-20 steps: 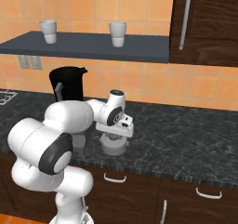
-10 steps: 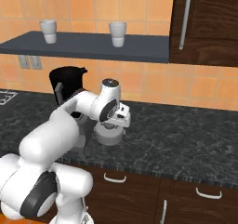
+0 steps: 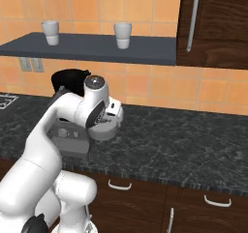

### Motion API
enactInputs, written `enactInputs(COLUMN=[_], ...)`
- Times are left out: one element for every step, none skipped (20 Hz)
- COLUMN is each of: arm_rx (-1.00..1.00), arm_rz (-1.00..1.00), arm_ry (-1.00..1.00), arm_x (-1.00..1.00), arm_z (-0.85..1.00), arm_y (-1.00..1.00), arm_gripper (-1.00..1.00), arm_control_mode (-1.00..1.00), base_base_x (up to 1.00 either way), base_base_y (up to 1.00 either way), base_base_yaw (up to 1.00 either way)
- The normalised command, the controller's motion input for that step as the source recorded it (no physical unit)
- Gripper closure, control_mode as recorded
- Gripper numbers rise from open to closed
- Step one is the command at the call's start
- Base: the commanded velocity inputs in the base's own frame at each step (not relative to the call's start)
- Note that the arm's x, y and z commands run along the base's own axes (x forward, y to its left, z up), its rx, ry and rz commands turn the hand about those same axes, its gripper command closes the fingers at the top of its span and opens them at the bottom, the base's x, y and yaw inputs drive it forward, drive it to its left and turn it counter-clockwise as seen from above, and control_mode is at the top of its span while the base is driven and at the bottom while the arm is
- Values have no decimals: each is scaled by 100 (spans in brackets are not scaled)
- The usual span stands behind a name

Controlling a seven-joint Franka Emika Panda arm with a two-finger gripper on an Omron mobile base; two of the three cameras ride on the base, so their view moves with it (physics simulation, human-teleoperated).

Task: Close the lid blender by securely placing the lid on top.

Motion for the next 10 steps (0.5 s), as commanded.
enactInputs(arm_rx=[0, 0, 0, 0, 0, 0, 0, 0, 0, 0], arm_rz=[0, 0, -2, -1, 0, -1, -1, 0, 0, 0], arm_ry=[-24, -24, -21, -20, -19, -15, -18, -20, -20, -18], arm_x=[-11, -11, -13, -17, -15, -11, -19, -4, 0, -4], arm_z=[100, 100, 100, 100, 100, 100, 100, 100, 100, 100], arm_y=[36, 18, 10, 16, 0, 0, 5, 10, 14, 26], arm_gripper=[100, 100, 100, 100, 100, 100, 100, 100, 100, 100], arm_control_mode=[-100, -100, -100, -100, -100, -100, -100, -100, -100, -100], base_base_x=[0, 0, 0, 0, 0, 0, 0, 0, 0, 0], base_base_y=[0, 0, 0, 0, 0, 0, 0, 0, 0, 0], base_base_yaw=[0, 0, 0, 0, 0, 0, 0, 0, 0, 0])
